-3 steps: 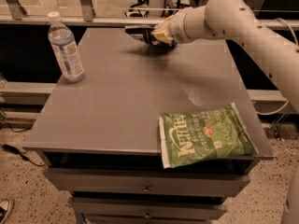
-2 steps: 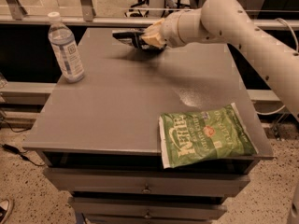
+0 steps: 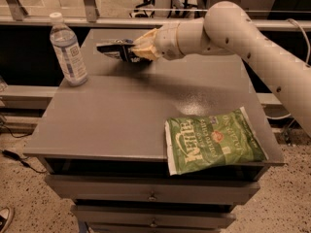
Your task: Move blue chip bag near blue plastic bottle
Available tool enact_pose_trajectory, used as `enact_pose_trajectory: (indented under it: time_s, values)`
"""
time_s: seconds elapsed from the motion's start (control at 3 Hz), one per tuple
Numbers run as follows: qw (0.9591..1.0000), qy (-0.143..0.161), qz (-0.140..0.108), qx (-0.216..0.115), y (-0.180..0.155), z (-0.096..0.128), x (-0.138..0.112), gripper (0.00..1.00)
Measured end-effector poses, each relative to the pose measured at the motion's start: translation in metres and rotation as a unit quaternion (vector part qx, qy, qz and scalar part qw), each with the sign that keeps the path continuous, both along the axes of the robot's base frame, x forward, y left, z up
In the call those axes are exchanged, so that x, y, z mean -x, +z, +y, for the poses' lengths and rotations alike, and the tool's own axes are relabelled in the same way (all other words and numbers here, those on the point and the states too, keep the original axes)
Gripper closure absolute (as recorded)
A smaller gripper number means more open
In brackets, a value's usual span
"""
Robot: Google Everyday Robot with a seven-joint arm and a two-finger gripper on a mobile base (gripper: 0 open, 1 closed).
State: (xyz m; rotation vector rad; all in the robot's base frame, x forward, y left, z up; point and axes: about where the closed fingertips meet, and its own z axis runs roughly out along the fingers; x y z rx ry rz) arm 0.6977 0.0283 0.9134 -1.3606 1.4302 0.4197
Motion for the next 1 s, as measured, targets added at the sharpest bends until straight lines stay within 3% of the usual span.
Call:
enact_pose_trajectory:
  time_s: [1.0]
  values:
    - [0.9980, 0.063, 0.006, -0.005, -0.010, 0.029, 0.048, 1.00]
